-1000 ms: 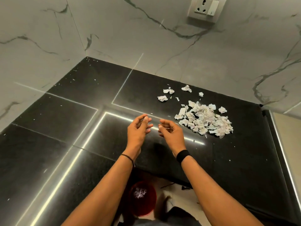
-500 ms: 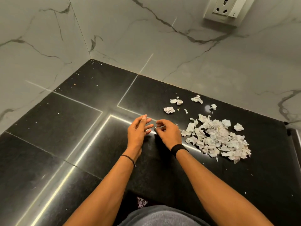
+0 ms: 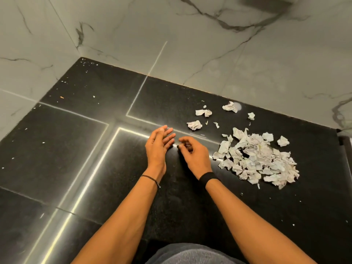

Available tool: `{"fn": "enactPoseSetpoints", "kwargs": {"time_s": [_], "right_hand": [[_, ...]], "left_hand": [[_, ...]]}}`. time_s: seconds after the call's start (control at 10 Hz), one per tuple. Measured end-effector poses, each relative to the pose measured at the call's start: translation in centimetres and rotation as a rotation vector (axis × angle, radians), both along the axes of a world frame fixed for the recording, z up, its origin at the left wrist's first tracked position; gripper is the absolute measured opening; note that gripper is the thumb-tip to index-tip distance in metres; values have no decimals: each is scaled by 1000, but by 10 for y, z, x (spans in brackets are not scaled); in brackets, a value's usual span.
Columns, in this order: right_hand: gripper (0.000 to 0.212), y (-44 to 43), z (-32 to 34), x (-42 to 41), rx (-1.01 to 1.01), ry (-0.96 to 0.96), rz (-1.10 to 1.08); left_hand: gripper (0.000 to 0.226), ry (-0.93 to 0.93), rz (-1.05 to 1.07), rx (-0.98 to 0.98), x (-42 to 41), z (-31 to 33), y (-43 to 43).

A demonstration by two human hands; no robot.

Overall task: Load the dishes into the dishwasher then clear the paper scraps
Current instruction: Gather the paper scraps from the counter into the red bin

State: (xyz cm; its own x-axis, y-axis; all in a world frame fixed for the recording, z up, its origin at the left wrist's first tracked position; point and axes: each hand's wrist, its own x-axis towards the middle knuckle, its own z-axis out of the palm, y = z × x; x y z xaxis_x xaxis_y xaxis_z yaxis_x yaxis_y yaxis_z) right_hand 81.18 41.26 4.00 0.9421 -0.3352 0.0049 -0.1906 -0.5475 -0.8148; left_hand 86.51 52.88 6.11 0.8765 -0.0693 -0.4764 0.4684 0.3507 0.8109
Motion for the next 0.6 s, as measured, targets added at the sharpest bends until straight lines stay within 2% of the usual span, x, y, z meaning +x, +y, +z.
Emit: {"fn": "enactPoseSetpoints", "kwargs": {"time_s": [0.1, 0.2, 0.3, 0.4, 0.5, 0.6], "right_hand": [[17, 2, 21, 1, 271, -62, -38], [21, -3, 34, 4, 271, -84, -21], [17, -20, 39, 13, 261, -143, -160], [18, -46, 32, 31, 93, -162, -240], [34, -67, 13, 49, -275, -11, 1], [33, -73, -1, 59, -421, 18, 91]], "left_hand": [[46, 118, -39, -265, 14, -11, -17], [58, 189, -97, -504, 28, -21, -39], [55, 260, -30, -695, 38, -35, -51], [48, 312, 101, -795, 45, -32, -52], [45, 267, 137, -736, 54, -29, -46], [43, 250, 136, -689, 57, -21, -42]]}}
